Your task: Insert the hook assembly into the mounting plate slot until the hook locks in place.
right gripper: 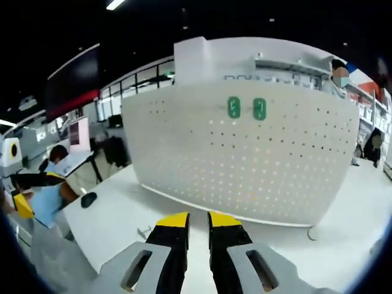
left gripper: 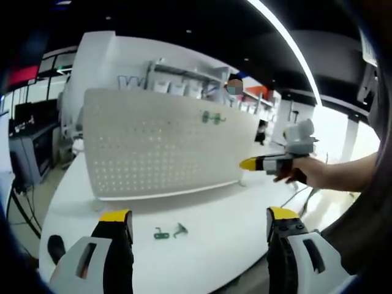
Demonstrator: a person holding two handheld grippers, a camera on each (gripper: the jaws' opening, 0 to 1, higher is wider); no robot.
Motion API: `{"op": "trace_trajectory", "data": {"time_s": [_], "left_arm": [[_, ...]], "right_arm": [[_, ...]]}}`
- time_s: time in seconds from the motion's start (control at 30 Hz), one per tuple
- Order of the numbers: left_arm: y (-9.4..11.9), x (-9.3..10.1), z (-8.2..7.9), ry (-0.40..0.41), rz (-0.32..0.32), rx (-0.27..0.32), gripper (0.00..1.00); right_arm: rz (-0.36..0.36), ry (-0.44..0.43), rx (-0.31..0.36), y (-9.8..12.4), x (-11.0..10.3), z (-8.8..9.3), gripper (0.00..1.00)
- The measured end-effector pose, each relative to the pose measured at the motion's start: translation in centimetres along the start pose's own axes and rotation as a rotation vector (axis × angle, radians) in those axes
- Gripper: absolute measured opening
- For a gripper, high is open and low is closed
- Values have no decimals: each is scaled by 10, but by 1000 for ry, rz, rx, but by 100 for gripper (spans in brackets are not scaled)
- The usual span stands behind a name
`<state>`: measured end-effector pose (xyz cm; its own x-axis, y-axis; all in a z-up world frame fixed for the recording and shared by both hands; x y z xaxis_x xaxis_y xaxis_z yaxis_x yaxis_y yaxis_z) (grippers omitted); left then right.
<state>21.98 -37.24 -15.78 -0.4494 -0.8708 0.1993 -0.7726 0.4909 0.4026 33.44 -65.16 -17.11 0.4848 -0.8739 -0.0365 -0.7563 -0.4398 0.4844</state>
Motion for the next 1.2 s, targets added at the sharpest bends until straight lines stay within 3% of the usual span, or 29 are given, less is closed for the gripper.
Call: {"op": "trace_trajectory", "data": {"time_s": [0.13,0.63,0.7,1.2], "left_arm": [[-1,3,2,3,3,-6,92],[0,6,19,1,1,-60,92],[0,6,22,1,3,-72,92],[-7,5,35,-11,26,-132,93]], "right_arm": [[-82,-16,-70,5,-11,16,18],[-223,4,-228,25,-52,69,43],[-254,-50,-252,27,-56,78,44],[-246,-174,-314,40,-58,100,51]]}}
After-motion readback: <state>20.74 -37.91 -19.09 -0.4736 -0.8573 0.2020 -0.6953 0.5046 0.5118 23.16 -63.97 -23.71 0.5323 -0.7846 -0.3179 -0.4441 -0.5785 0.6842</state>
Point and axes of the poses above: the point that each gripper's makers call its tool centre point, and the gripper's own axes: y roughly backward along the fingers, x roughly to its right, z roughly out of its underside, the point moved 9 cm from there along y, roughly backward along the fingers, and after that the axes turned 6 degrees about -x, right-handed, at the moved point
